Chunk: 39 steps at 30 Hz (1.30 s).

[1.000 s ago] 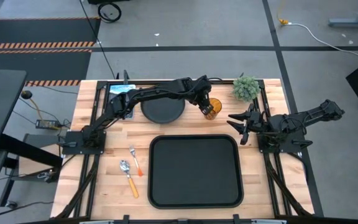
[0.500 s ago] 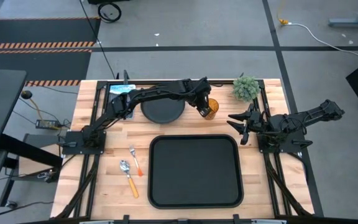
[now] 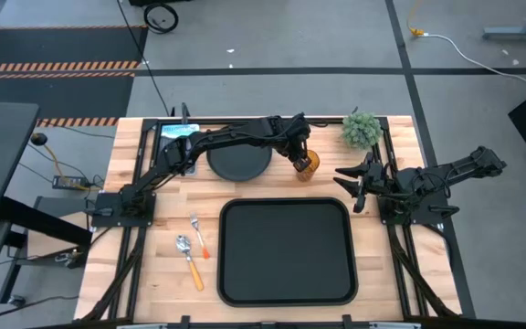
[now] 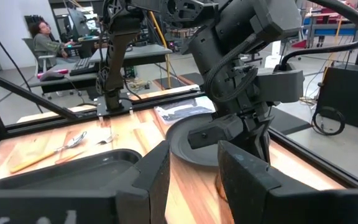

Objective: Pick and place plate/cup/fork/spoon on tray
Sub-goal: Put the brown cup on the top right of the black serving tray

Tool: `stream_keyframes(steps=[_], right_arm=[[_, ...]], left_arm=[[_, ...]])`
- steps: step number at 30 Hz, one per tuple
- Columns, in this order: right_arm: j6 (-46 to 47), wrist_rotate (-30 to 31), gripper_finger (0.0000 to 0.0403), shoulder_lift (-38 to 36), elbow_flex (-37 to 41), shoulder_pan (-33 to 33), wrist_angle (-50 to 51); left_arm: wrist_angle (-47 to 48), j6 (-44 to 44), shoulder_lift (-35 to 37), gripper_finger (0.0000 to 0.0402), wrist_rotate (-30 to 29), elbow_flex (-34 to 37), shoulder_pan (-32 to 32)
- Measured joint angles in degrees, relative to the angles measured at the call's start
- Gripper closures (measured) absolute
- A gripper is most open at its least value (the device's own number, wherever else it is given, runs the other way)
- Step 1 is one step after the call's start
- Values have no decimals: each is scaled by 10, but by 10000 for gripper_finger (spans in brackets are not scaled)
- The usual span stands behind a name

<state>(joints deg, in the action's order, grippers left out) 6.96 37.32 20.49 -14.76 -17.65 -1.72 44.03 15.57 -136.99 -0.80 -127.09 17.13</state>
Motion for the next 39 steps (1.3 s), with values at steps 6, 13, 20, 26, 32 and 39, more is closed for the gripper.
stream_keyframes(steps=[6, 13, 20, 26, 32, 39], right_arm=[[-6, 0, 261, 0, 0, 0, -12], [-16, 0, 261, -1, 0, 0, -15], [-41, 47, 261, -35, -17, 0, 18], [-60, 70, 261, -68, -63, 0, 63], [-75, 66, 261, -75, -70, 0, 69], [-44, 65, 261, -74, -70, 0, 106]], left_arm=[[-3, -18, 0, 388, 1, 0, 1], [-40, -27, 3, 387, 18, 0, 5], [-23, -23, 7, 387, 116, -56, -1], [-22, -13, 9, 387, 121, -77, -50], [-39, -8, -15, 388, 81, -76, -119], [-66, -13, -43, 388, 37, -77, -164]])
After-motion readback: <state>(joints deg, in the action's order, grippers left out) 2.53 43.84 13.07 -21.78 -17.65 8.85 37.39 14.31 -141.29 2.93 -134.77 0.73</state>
